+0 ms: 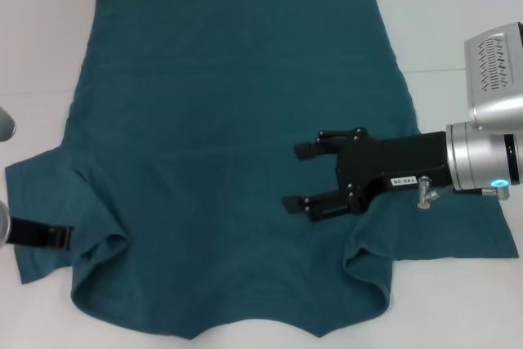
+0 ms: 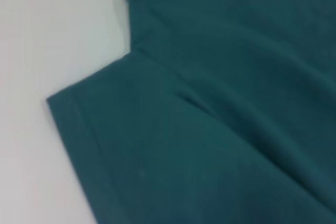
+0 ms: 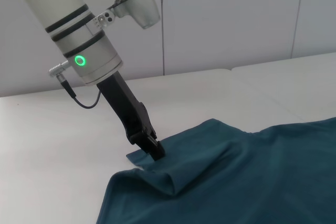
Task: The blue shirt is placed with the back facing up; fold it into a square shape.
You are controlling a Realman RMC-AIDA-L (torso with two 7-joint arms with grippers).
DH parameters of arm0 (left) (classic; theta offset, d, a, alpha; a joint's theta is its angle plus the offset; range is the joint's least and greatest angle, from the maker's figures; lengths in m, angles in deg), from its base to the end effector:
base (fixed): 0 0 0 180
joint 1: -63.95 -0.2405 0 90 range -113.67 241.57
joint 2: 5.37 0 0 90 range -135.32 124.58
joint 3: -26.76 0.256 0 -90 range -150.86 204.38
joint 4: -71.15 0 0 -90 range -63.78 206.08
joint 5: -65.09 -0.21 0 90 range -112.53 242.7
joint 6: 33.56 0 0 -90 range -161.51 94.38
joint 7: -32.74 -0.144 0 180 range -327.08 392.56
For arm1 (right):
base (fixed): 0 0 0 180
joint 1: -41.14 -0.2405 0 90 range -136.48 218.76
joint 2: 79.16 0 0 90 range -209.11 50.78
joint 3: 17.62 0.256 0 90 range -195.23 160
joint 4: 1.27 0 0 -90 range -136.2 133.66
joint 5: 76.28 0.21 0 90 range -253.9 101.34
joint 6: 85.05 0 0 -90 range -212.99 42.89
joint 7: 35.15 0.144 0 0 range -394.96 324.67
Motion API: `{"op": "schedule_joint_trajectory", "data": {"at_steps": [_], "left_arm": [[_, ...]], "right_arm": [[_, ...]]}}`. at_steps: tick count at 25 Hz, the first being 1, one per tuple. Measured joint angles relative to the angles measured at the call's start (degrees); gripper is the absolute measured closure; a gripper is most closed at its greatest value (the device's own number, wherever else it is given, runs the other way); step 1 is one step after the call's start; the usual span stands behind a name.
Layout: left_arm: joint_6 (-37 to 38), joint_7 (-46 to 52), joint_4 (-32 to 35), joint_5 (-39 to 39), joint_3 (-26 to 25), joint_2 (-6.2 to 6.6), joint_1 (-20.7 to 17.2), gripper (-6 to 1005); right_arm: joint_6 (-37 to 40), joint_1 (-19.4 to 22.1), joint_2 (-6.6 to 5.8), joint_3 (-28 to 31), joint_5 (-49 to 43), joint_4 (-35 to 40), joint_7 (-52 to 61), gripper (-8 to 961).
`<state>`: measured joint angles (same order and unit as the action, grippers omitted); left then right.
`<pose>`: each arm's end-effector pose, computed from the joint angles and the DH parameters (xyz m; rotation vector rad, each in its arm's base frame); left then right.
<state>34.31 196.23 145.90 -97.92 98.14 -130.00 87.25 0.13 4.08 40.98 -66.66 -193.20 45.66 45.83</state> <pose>-0.2687 0.3577 0.0134 -1.9769 -1.3384 0.2502 0.2021 0.3693 -0.0048 -2.8453 0.2611 0.4901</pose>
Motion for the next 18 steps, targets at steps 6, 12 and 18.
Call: {"op": "schedule_joint_trajectory", "data": {"at_steps": [6, 12, 18], "left_arm": [[0.52, -0.22, 0.70, 0.40, 0.35, 0.12, 0.67, 937], [4.24, -0.75, 6.55, -0.16, -0.85, -0.01, -2.06, 911], [6.79, 0.19, 7.01, -0.61, -2.20, -0.02, -2.58, 875]], "right_arm": [[-0.01, 0.01, 0.00, 0.00, 0.77, -0.07, -0.03, 38], [-0.02, 0.07, 0.00, 0.00, 0.82, -0.09, -0.03, 38], [-0.02, -0.07, 0.00, 0.00, 0.83, -0.09, -0.03, 37]]}}
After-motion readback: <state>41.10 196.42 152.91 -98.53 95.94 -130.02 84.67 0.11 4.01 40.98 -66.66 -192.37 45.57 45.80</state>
